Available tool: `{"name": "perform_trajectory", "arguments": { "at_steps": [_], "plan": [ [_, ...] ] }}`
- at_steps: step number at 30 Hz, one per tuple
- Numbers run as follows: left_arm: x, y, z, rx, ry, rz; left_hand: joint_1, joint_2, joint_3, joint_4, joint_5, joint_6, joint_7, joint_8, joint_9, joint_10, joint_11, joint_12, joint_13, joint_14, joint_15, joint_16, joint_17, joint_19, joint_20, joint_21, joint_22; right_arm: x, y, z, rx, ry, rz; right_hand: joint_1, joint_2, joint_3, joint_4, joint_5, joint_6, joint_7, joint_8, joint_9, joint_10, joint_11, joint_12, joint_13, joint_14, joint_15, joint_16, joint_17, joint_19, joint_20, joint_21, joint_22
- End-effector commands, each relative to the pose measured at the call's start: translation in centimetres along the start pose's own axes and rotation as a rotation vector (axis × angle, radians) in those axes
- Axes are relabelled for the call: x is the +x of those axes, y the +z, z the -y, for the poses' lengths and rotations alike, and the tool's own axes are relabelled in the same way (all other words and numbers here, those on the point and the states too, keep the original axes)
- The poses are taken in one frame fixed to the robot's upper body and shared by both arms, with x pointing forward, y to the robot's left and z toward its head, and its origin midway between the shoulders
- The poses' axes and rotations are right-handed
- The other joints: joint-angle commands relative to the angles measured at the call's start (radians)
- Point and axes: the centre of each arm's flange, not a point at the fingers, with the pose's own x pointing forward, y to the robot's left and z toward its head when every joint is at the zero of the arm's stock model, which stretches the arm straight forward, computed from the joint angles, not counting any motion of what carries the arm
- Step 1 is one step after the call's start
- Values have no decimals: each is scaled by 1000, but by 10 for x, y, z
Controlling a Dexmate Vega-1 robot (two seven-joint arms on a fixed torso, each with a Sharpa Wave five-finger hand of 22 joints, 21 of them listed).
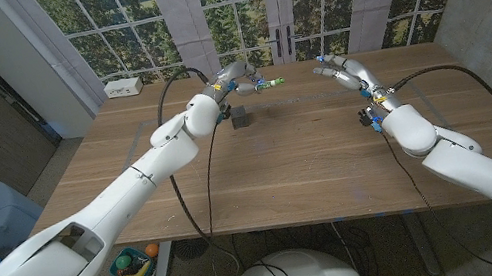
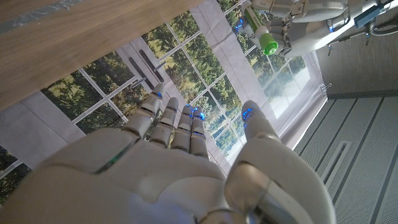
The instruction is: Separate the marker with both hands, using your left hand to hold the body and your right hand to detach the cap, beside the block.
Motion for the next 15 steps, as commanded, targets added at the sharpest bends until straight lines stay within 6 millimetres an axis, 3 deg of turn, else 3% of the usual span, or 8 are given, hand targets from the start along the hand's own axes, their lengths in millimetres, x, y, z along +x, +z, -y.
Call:
{"name": "perform_trajectory", "arguments": {
  "at_steps": [1, 5, 15],
  "plan": [
    [7, 10, 2, -11, -49, 6, 34, 31, -4, 2, 10, 14, 11, 1, 4, 139, -84, 7, 147, 11, -175, -1, 3, 5, 3, -1, 2, -3, 12, -5, -65, 18, 26, 26, -3, 2, 1, -5, 13, -3, 5, 6, 17, 0, 11, 5, 30, -15, 20, 8, 15, -1, 9, 5],
    [7, 11, 3, -22, -65, -5, 34, 32, -5, 2, 12, 14, 11, 1, 4, 138, -84, 6, 149, 11, -175, -2, 4, 4, 5, -2, 3, -6, 16, -5, -99, 6, 25, 53, -9, -4, 8, -10, 21, -7, 6, 6, 29, 0, 14, 8, 81, -39, 50, 25, 48, -13, 23, 10],
    [6, 15, 5, -33, -66, -18, 35, 32, -8, 2, 16, 13, 12, -1, 3, 138, -84, 4, 153, 10, -174, -4, 4, 3, 6, -2, 3, -7, 22, -10, -169, -13, 40, 80, -15, -19, 12, -19, 45, -16, 11, 7, 51, -5, 21, 15, 135, -71, 93, 58, 87, -29, 42, 18]
  ]
}}
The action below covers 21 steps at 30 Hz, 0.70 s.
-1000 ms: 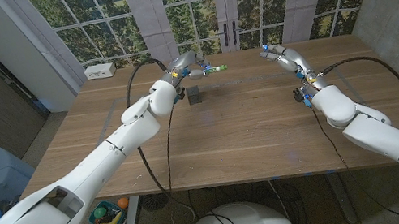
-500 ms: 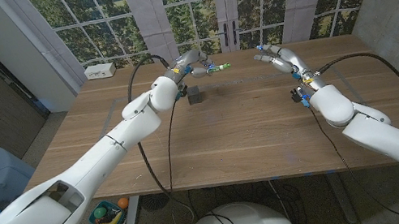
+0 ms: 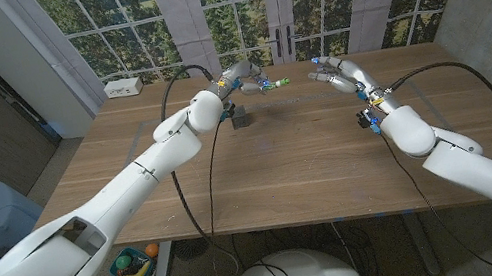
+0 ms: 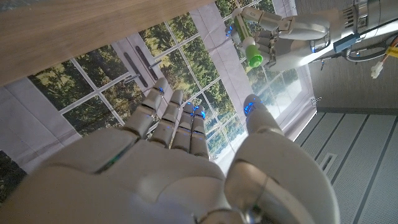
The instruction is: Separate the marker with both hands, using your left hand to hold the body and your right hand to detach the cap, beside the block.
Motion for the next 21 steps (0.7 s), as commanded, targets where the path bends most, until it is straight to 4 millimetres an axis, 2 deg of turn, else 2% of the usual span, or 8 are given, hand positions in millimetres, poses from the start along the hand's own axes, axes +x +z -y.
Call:
{"name": "perform_trajectory", "arguments": {
  "at_steps": [1, 7, 16, 21],
  "plan": [
    [0, 6, 2, -12, -13, -13, 27, 40, -3, 0, 8, 14, 11, 3, 5, 139, -84, 4, 153, 10, -174, -4, 4, 3, 6, -2, 3, -3, 10, -4, -85, -30, 19, 22, 2, -12, 3, -6, 19, -1, 8, 2, 21, 3, 8, 7, 40, -50, 29, 22, 34, -9, 18, 8],
    [-1, 6, 3, -13, -19, -22, 28, 41, -5, 0, 11, 14, 13, 3, 5, 139, -84, 2, 155, 9, -174, -5, 5, 2, 7, -3, 3, -3, 15, -10, -131, -66, 49, 71, -13, -32, 2, -26, 85, -13, 29, 5, 84, -12, 33, 21, 91, -79, 90, 80, 77, -20, 46, 20],
    [0, 6, 4, -20, -27, -35, 29, 41, -7, 0, 14, 15, 13, 2, 5, 142, -84, 2, 158, 10, -174, -5, 6, 2, 8, -3, 3, -1, 23, -19, -202, -103, 73, 123, -25, -50, 2, -37, 137, -35, 42, 6, 144, -30, 58, 37, 122, -109, 148, 143, 95, -29, 71, 35],
    [1, 6, 4, -25, -33, -39, 29, 40, -9, 0, 16, 17, 14, 2, 5, 143, -84, 1, 160, 10, -174, -5, 6, 2, 8, -3, 3, 0, 27, -25, -231, -117, 82, 147, -30, -59, 3, -37, 165, -40, 49, 7, 154, -35, 64, 47, 141, -113, 178, 173, 109, -36, 85, 41]
  ]
}}
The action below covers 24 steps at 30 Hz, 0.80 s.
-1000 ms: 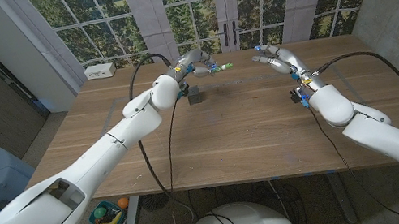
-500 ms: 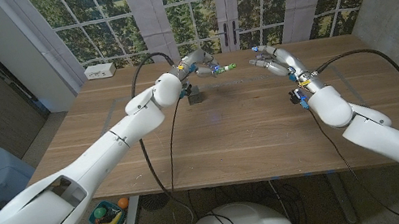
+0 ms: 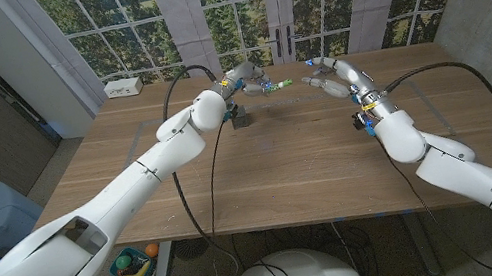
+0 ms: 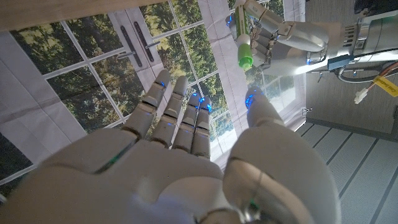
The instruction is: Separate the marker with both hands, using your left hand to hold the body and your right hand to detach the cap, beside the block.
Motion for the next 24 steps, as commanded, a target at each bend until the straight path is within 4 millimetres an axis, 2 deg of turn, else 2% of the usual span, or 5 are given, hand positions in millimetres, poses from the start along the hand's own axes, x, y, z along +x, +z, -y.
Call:
{"name": "perform_trajectory", "arguments": {
  "at_steps": [1, 12, 13, 18, 24],
  "plan": [
    [2, 0, 0, -8, -14, -14, 31, 37, -5, 3, 9, 15, 10, 7, 4, 144, -84, 2, 160, 10, -174, -2, 6, 2, 7, -3, 3, 3, 12, -11, -77, -44, 32, 28, -3, -12, -1, -2, 28, -3, 9, 2, 21, -7, 14, 11, 21, -108, 25, 27, 18, 0, 13, 7],
    [8, 2, 0, -44, -37, -16, 34, 37, -7, 3, 15, 15, 13, 6, 4, 150, -85, 1, 164, 11, -174, -3, 6, 2, 8, -4, 3, 6, 20, -23, -101, -57, 44, 60, -6, -32, 4, -2, 64, -7, 15, 3, 54, -11, 33, 29, 45, -122, 78, 84, 45, -15, 44, 20],
    [9, 2, 0, -50, -41, -17, 34, 38, -7, 3, 15, 15, 12, 6, 4, 150, -85, 1, 165, 12, -174, -3, 6, 1, 9, -4, 3, 6, 21, -25, -106, -57, 45, 64, -6, -35, 5, -3, 69, -8, 16, 4, 56, -19, 34, 32, 48, -124, 85, 92, 48, -18, 48, 22],
    [11, 2, 0, -71, -55, -21, 34, 37, -9, 3, 17, 17, 14, 6, 4, 153, -85, 1, 166, 13, -174, -2, 7, 2, 9, -4, 3, 7, 23, -30, -106, -58, 43, 74, -7, -42, 5, -3, 78, -10, 17, 4, 67, -14, 41, 38, 50, -129, 101, 112, 54, -19, 58, 27],
    [13, 0, 1, -90, -70, -28, 35, 37, -9, 3, 20, 16, 16, 5, 4, 153, -85, 0, 168, 15, -174, -2, 7, 1, 10, -4, 3, 9, 25, -34, -104, -78, 56, 106, -4, -47, 0, -2, 93, -18, 19, 5, 73, -31, 47, 48, 61, -143, 131, 146, 62, -22, 76, 36]
  ]
}}
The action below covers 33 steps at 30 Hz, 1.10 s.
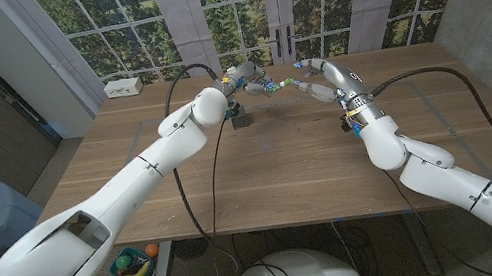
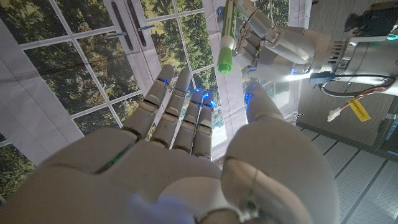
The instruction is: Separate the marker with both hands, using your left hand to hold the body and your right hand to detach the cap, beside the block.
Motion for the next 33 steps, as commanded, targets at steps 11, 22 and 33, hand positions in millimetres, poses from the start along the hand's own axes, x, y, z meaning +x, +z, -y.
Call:
{"name": "perform_trajectory", "arguments": {
  "at_steps": [11, 22, 33],
  "plan": [
    [6, -4, 3, -78, -59, -17, 36, 35, -4, 2, 8, 15, 15, 4, 4, 150, -90, 7, 170, 14, -170, -2, 3, 4, 7, 0, 3, 7, 8, -15, -22, -39, 19, 87, -2, -18, -5, -2, 52, -19, 13, 7, 38, -36, 28, 28, 37, -159, 79, 88, 36, -21, 56, 26],
    [7, -3, 3, -120, -87, -8, 36, 34, -5, 3, 11, 17, 16, 3, 4, 152, -90, 6, 173, 15, -169, -3, 3, 5, 8, 0, 3, 13, 6, -21, -23, -15, 22, 146, 16, -1, -6, 4, 119, -49, 31, 9, 87, -42, 54, 47, 98, -168, 89, 102, 94, -51, 118, 52],
    [7, -2, 3, -135, -96, -5, 38, 34, -5, 2, 16, 16, 18, 2, 4, 154, -89, 5, 176, 17, -170, -5, 2, 5, 9, -1, 3, 17, 4, -25, -11, 7, 38, 192, 32, 16, -7, 10, 176, -55, 46, 8, 120, -46, 70, 60, 145, -171, 91, 111, 139, -86, 164, 61]
  ]
}}
